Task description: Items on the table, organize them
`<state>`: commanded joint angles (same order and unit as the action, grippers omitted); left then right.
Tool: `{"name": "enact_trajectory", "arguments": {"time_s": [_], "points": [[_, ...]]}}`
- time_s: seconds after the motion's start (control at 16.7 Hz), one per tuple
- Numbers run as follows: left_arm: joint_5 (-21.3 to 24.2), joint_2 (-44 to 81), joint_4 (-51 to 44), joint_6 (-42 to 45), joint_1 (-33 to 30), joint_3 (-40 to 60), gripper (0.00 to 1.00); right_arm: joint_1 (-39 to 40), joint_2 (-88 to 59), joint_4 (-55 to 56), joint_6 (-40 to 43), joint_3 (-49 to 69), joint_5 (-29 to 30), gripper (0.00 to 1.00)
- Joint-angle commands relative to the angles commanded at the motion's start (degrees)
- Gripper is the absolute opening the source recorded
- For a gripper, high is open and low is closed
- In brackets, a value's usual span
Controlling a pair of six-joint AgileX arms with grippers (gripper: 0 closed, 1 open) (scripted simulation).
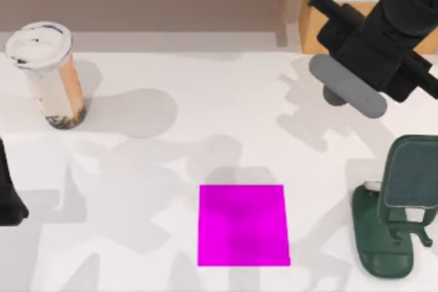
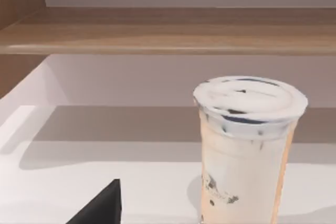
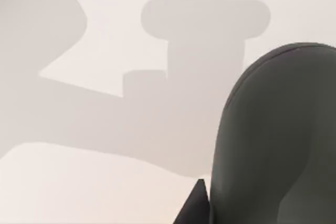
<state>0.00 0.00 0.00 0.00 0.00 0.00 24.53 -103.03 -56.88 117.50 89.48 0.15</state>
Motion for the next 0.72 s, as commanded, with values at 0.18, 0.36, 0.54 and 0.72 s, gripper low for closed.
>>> {"name": "enact_trajectory", "arguments": {"time_s": [0.18,0.36,0.54,0.72], "points": [[0.00,0.00,0.00,0.00,0.00,0.00,1.00,10.24,-7.56,0.34,5.62,1.55,0.15,0.00],[0.00,0.00,0.00,0.00,0.00,0.00,1.00,18.41,-14.09,0.04,9.99,1.12,0.32,0.00],[0.00,0.00,0.00,0.00,0.00,0.00,1.00,23.16,-18.12,-0.32,12.44,0.16,0.45,0.00],[0.00,0.00,0.00,0.00,0.00,0.00,1.00,23.85,-18.72,-0.39,12.79,-0.03,0.47,0.00]]}}
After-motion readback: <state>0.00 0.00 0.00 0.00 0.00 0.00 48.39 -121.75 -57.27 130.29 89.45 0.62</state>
